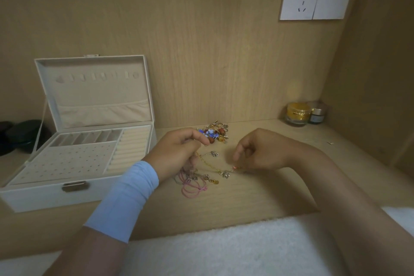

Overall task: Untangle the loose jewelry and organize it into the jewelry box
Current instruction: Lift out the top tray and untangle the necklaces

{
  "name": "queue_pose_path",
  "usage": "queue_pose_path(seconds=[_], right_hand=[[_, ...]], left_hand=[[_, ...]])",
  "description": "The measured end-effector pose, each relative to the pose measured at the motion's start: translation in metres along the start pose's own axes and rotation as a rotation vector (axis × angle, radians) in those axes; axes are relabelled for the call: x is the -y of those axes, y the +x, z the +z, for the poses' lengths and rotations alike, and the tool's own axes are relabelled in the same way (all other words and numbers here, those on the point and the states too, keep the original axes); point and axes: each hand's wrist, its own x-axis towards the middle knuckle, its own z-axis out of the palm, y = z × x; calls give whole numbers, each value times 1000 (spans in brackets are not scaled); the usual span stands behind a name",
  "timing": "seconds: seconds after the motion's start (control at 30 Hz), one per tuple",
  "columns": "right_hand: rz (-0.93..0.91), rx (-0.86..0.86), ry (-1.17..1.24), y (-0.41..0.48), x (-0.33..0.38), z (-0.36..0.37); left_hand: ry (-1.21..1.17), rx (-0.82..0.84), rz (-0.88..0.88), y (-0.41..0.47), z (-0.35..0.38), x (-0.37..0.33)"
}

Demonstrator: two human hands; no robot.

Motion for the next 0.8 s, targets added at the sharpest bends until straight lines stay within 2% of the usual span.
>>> queue_pose_path(seconds=[0.07,0.13,0.2,0.27,0.43,0.6,0.8], right_hand=[[-9,-57,1,0,5,3],[-48,-98,213,0,14,10],[-120,-34,497,0,29,18],[-195,-3,599,4,35,25],[-139,-72,654,9,21,22],[-107,-74,748,11,13,20],[-77,-45,642,12,10,20]], left_hand=[[-61,38,-7,0,1,-2],[-89,59,9,-1,3,-4],[-127,74,17,-2,5,-5],[-178,92,-2,-2,4,-6],[-291,147,-117,-1,-1,-5],[-129,210,-123,0,-3,4],[-74,172,-93,3,-4,12]])
